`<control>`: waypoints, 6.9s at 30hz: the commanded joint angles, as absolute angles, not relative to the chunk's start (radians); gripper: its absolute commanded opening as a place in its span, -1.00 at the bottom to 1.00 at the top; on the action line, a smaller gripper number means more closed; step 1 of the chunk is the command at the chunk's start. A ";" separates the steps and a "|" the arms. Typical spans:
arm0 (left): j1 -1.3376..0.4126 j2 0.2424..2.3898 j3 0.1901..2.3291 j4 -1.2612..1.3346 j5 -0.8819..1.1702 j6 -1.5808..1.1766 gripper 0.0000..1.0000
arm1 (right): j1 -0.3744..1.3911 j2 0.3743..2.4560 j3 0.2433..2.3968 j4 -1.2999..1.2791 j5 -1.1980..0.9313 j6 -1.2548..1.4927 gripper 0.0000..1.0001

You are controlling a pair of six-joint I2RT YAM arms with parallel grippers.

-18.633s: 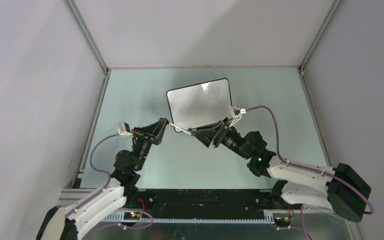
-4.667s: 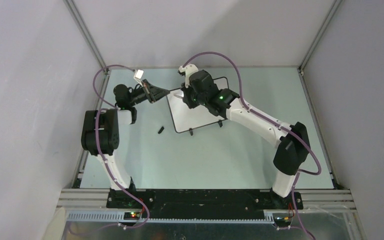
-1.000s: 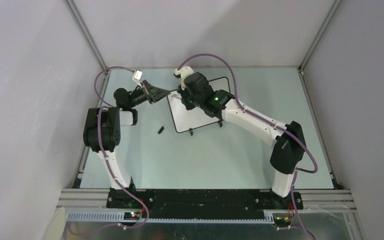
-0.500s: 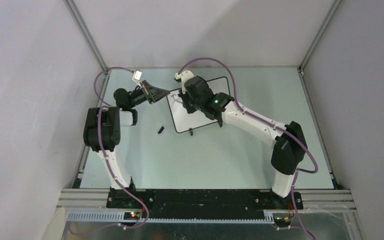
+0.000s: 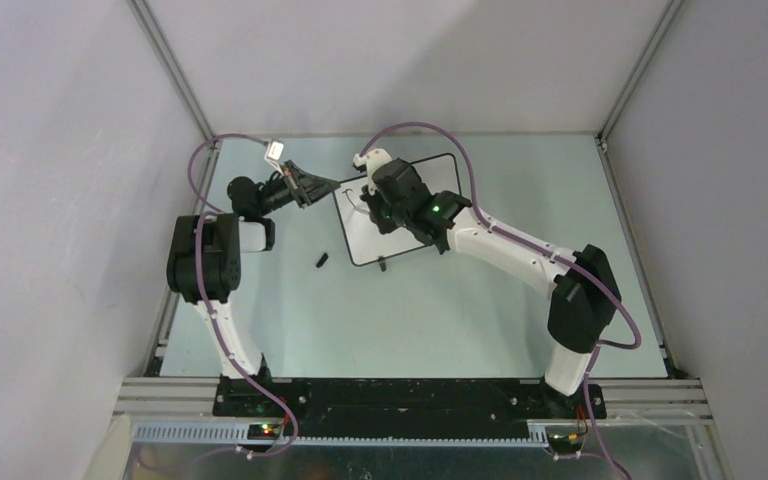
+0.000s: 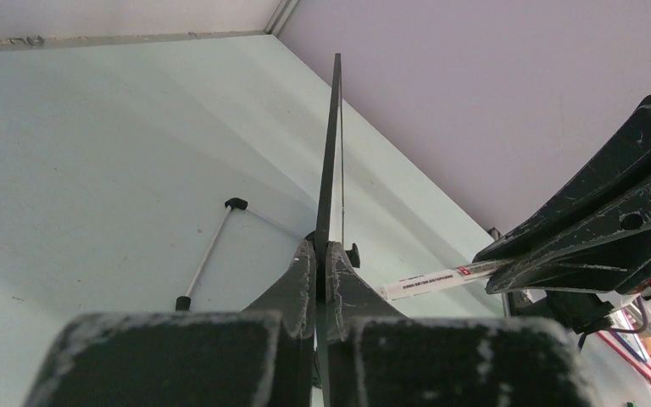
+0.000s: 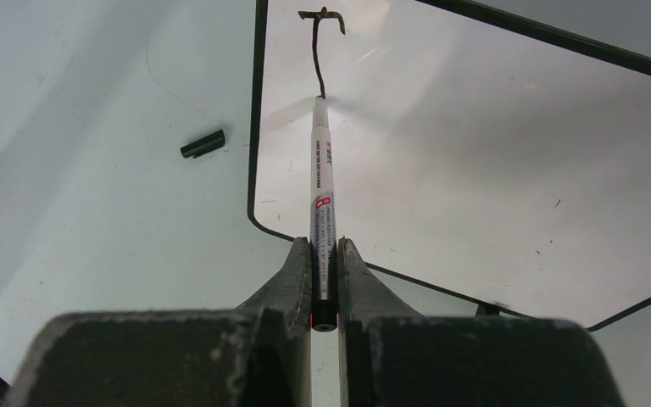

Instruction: Write a sentence on the whiteboard

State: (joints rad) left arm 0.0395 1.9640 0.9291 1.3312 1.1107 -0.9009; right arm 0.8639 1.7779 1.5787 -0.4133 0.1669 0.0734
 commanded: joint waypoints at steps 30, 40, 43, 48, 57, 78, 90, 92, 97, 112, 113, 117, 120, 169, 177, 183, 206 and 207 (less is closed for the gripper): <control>0.046 1.973 0.935 1.475 1.134 -0.968 -1.00 | 0.869 1.639 1.501 -0.283 0.130 0.045 -1.00; 0.050 1.976 0.934 1.488 1.133 -0.978 -1.00 | 0.889 1.632 1.417 -0.174 0.161 0.006 -1.00; 0.050 1.982 0.939 1.490 1.133 -0.985 -1.00 | 0.888 1.621 1.381 -0.128 0.158 0.002 -1.00; 0.050 1.989 0.945 1.488 1.131 -0.994 -1.00 | 0.893 1.625 1.377 -0.115 0.151 0.003 -1.00; 0.052 1.993 0.948 1.488 1.130 -1.000 -1.00 | 0.894 1.644 1.408 -0.133 0.146 0.003 -1.00; 0.052 1.993 0.948 1.500 1.131 -1.007 -1.00 | 0.902 1.713 1.471 -0.183 0.145 0.003 -1.00; 0.051 1.995 0.949 1.503 1.132 -1.009 -1.00 | 0.903 1.731 1.473 -0.194 0.151 0.002 -1.00; 0.051 1.996 0.949 1.503 1.133 -1.009 -1.00 | 0.902 1.732 1.473 -0.197 0.153 0.003 -1.00; 0.052 1.996 0.950 1.504 1.133 -1.011 -1.00 | 0.902 1.736 1.473 -0.203 0.158 0.003 -1.00; 0.051 1.996 0.950 1.506 1.135 -1.011 -1.00 | 0.892 1.705 1.435 -0.211 0.177 -0.020 -1.00; 0.052 1.996 0.949 1.508 1.135 -1.011 -1.00 | 0.891 1.704 1.435 -0.212 0.178 -0.019 -1.00; 0.051 1.996 0.949 1.508 1.134 -1.012 -1.00 | 0.889 1.697 1.430 -0.215 0.183 -0.018 -1.00; 0.051 1.997 0.949 1.508 1.135 -1.012 -1.00 | 0.887 1.693 1.425 -0.215 0.185 -0.018 -1.00; 0.051 1.998 0.950 1.519 1.134 -1.018 -1.00 | 0.846 1.642 1.431 -0.218 0.176 0.022 -1.00; 0.051 1.997 0.949 1.519 1.134 -1.019 -1.00 | 0.839 1.666 1.444 -0.236 0.181 0.027 -1.00; 0.051 1.997 0.949 1.519 1.134 -1.020 -1.00 | 0.837 1.677 1.460 -0.242 0.177 0.028 -1.00; 0.051 1.999 0.949 1.520 1.136 -1.020 -1.00 | 0.823 1.710 1.498 -0.267 0.185 0.038 -1.00; 0.051 1.999 0.949 1.520 1.135 -1.020 -1.00 | 0.823 1.712 1.502 -0.271 0.185 0.038 -1.00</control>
